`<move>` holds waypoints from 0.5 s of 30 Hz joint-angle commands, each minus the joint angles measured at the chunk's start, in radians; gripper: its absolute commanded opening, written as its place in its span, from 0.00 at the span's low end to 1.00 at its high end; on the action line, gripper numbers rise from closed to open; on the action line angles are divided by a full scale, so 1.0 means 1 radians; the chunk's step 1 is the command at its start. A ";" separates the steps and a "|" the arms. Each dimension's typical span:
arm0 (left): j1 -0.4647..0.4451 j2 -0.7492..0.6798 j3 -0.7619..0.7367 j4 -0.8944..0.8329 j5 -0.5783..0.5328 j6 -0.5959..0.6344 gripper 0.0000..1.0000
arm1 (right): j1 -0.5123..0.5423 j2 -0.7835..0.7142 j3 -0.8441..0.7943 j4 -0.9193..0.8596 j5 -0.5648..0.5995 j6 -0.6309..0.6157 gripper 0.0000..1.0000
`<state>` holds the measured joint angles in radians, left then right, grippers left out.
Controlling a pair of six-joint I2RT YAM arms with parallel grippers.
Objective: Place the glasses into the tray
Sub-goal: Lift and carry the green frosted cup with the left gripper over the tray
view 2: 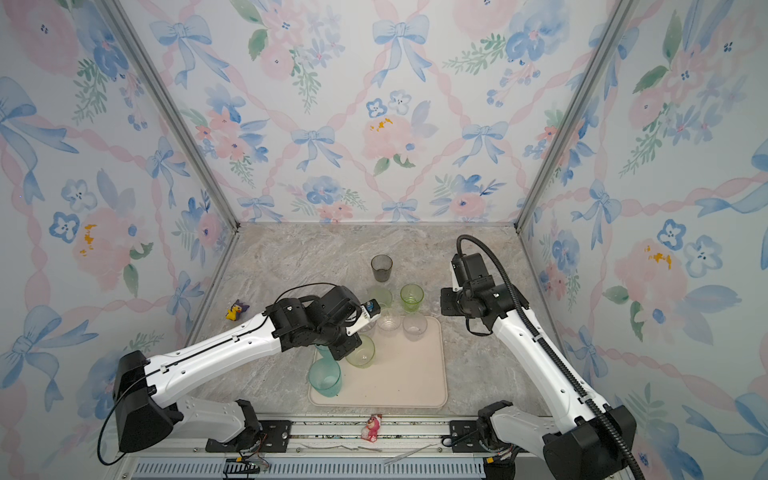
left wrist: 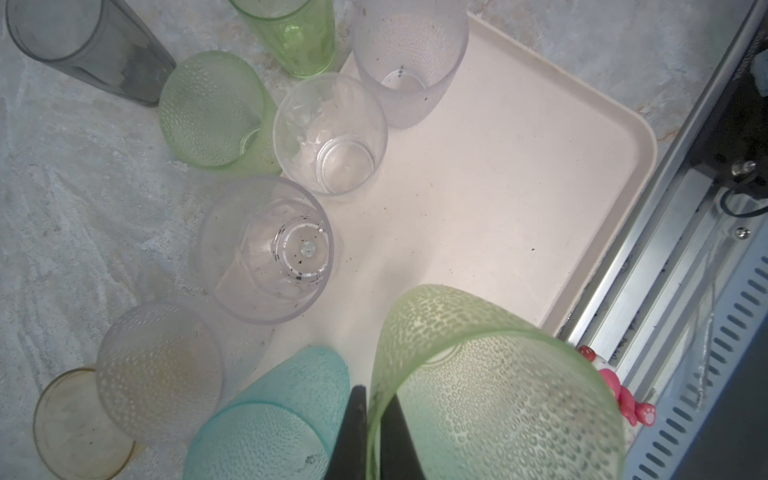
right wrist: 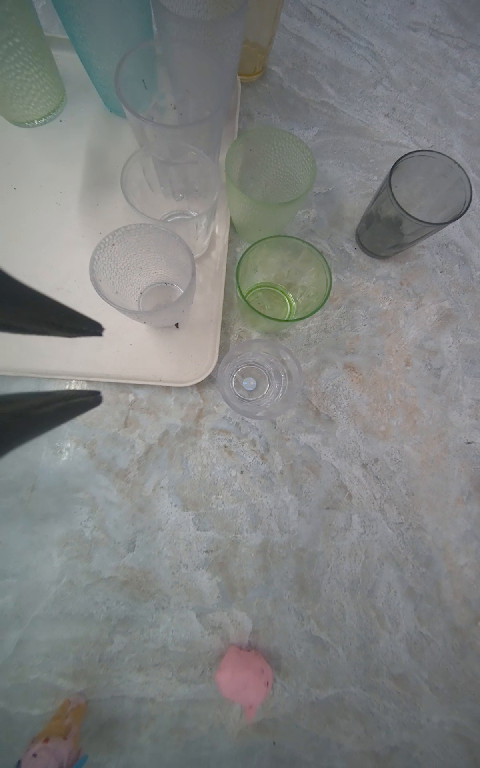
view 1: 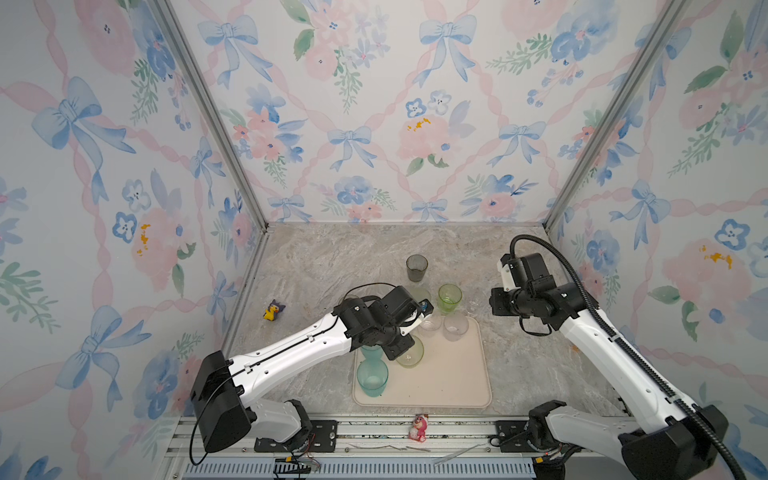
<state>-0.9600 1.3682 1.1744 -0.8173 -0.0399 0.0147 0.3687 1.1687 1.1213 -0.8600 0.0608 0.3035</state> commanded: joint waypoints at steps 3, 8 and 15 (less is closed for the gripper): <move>0.008 0.056 -0.005 0.023 -0.024 -0.018 0.00 | 0.010 -0.016 -0.016 -0.021 0.019 0.013 0.26; 0.028 0.103 -0.010 0.046 -0.008 -0.011 0.00 | 0.010 -0.014 -0.022 -0.017 0.013 0.011 0.26; 0.060 0.149 -0.016 0.063 0.010 0.002 0.00 | 0.010 -0.003 -0.035 -0.010 0.011 0.007 0.26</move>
<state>-0.9123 1.5002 1.1675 -0.7715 -0.0448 0.0151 0.3687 1.1690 1.0973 -0.8604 0.0608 0.3069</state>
